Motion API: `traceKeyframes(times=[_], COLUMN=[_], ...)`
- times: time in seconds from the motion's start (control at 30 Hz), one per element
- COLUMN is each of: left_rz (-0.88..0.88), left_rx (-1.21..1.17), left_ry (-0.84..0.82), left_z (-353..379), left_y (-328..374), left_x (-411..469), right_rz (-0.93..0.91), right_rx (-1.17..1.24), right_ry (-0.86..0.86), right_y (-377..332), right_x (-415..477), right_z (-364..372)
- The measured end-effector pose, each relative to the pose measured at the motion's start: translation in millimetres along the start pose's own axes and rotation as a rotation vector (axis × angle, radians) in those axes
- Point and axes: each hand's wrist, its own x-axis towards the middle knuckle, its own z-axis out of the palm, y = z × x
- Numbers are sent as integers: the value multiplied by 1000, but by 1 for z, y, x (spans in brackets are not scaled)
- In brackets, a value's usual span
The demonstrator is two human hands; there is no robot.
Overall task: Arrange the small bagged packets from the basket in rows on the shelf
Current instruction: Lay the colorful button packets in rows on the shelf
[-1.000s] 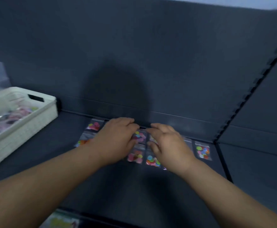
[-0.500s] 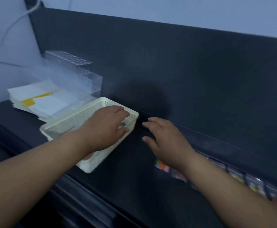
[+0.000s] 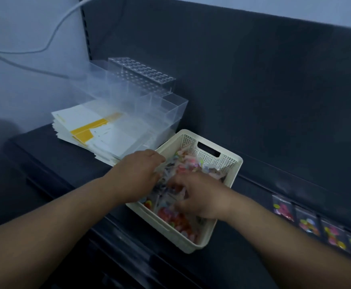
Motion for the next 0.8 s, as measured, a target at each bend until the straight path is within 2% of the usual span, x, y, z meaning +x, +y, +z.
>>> traceKeyframes(times=[0.1,0.17,0.23,0.33,0.43,0.67,0.73,0.8], left_rz=[25,36,43,59,92,152,95,7], left_rx=[-36,-30,-19,-11,-48,-133,-269,-459], left_ry=[16,29,41,33,82,195,183,90], left_z=[5,7,10,12,15,10,6,1], left_y=[-4,-5,-7,-11,-13,-10,-1,8], left_x=[0,2,3,3,4,7,6,5], right_rz=[4,-14,-32,-16,16,196,218,185], right_rx=[-90,-224,-292,-219,18,824,979,1013], right_ry=[-210,-274,-246,-167,-153,61,88,133], right_y=[-7,-9,-10,-9,-3,9,13,16], right_x=[2,5,9,16,19,15,11,9], right_z=[7,13,20,25,23,1,-3,-6])
